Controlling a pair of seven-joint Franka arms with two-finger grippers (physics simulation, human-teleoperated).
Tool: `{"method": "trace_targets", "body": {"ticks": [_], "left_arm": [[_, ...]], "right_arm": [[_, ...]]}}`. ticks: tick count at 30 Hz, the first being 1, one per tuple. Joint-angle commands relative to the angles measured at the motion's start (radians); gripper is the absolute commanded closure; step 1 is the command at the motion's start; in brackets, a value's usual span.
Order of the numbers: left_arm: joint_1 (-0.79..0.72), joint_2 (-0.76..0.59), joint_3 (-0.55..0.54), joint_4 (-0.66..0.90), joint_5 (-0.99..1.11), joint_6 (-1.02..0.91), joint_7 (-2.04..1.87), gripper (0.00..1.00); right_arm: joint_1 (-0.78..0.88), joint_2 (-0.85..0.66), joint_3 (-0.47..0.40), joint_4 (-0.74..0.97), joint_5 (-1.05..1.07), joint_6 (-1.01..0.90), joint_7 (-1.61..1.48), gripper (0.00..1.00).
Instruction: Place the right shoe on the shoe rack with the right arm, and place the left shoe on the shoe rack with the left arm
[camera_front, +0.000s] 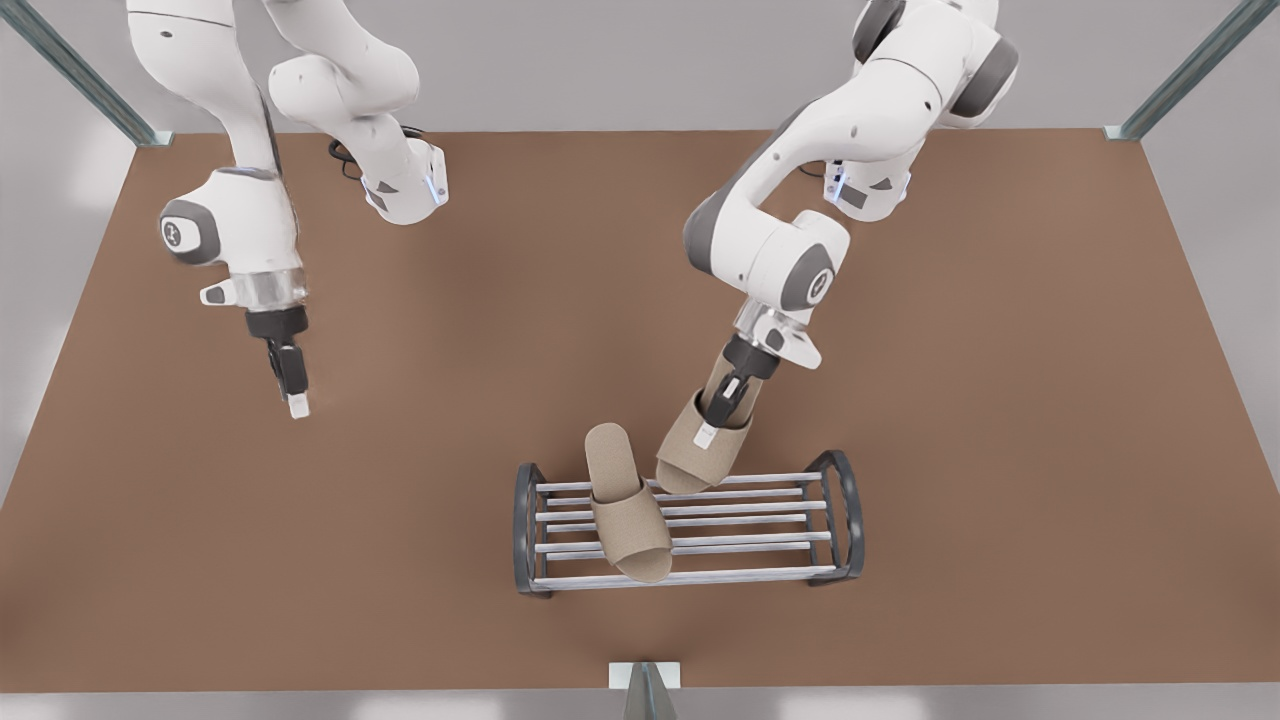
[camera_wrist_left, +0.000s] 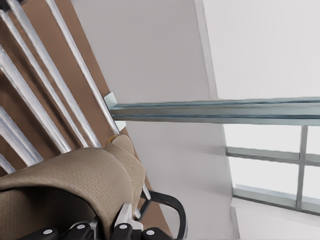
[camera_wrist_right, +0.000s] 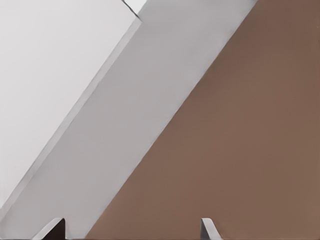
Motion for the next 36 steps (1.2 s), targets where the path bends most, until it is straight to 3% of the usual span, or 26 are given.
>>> {"method": "trace_targets", "body": {"ticks": [1,2,4,5,6,7,9,10,11,12,13,27,28,29,31,32,33,34,35,36], "left_arm": [[0.009,0.011,0.016,-0.009,-0.066,-0.082,-0.011,0.78],[0.016,0.005,0.042,-0.008,-0.068,-0.087,-0.015,0.78],[0.031,-0.001,0.045,-0.008,-0.063,-0.084,-0.017,0.78],[0.032,0.008,0.071,0.003,-0.063,-0.092,-0.015,0.78],[0.031,0.008,0.073,0.005,-0.062,-0.104,-0.017,0.78],[0.029,0.010,0.073,0.003,-0.063,-0.105,-0.015,0.78],[0.025,0.016,0.073,0.005,-0.063,-0.107,-0.015,0.78],[0.023,0.019,0.073,0.005,-0.063,-0.121,-0.015,0.72],[0.028,0.019,0.079,0.018,-0.068,-0.145,-0.017,0.58],[0.031,0.019,0.079,0.023,-0.066,-0.153,-0.018,0.20],[0.031,0.016,0.079,0.023,-0.065,-0.153,-0.018,0.00],[0.039,0.017,0.083,-0.048,-0.025,-0.205,-0.015,0.00],[0.040,-0.009,0.082,-0.049,-0.030,-0.194,-0.024,0.00],[0.040,-0.136,0.083,-0.051,-0.037,-0.084,-0.051,0.00],[0.086,-0.299,0.062,-0.045,0.229,-0.085,-0.028,0.00],[0.146,-0.335,0.010,-0.038,0.529,-0.122,-0.032,0.00],[0.284,-0.345,-0.146,-0.078,0.714,-0.147,-0.031,0.00],[0.428,-0.343,-0.350,-0.225,0.888,-0.231,-0.031,0.00],[0.457,-0.360,-0.416,-0.307,0.945,-0.230,-0.031,0.00],[0.462,-0.386,-0.464,-0.487,0.945,-0.182,-0.027,0.00]], "right_arm": [[0.292,0.085,-0.002,0.311,1.014,-1.093,-1.260,0.00],[0.247,0.136,-0.011,0.468,1.056,-1.293,-1.725,0.00],[0.171,0.136,-0.014,0.506,1.050,-1.395,-2.039,0.00],[-0.048,0.139,0.182,0.519,1.051,-1.393,-2.077,0.00],[-0.375,0.133,0.543,0.497,0.996,-1.387,-2.074,0.00],[-0.346,0.156,0.469,0.500,0.998,-1.392,-2.121,0.00],[-0.369,0.176,0.468,0.548,0.995,-1.395,-2.137,0.00],[-0.406,0.214,0.472,0.615,1.004,-1.407,-2.194,0.00],[-0.415,0.249,0.445,0.663,1.018,-1.415,-2.195,0.00],[-0.412,0.255,0.443,0.678,1.033,-1.415,-2.194,0.00],[-0.412,0.252,0.445,0.678,1.035,-1.413,-2.159,0.00],[-0.421,0.286,0.449,0.701,1.030,-1.393,-2.082,0.00],[-0.421,0.286,0.449,0.701,1.030,-1.393,-2.080,0.00],[-0.421,0.286,0.449,0.700,1.030,-1.393,-2.080,0.00],[-0.421,0.286,0.449,0.701,1.028,-1.393,-2.079,0.00],[-0.421,0.286,0.449,0.701,1.028,-1.393,-2.079,0.00],[-0.421,0.286,0.449,0.700,1.028,-1.393,-2.079,0.00],[-0.421,0.288,0.449,0.700,1.028,-1.393,-2.079,0.00],[-0.421,0.288,0.449,0.700,1.028,-1.393,-2.079,0.00],[-0.421,0.291,0.449,0.701,1.028,-1.393,-2.079,0.00]]}}
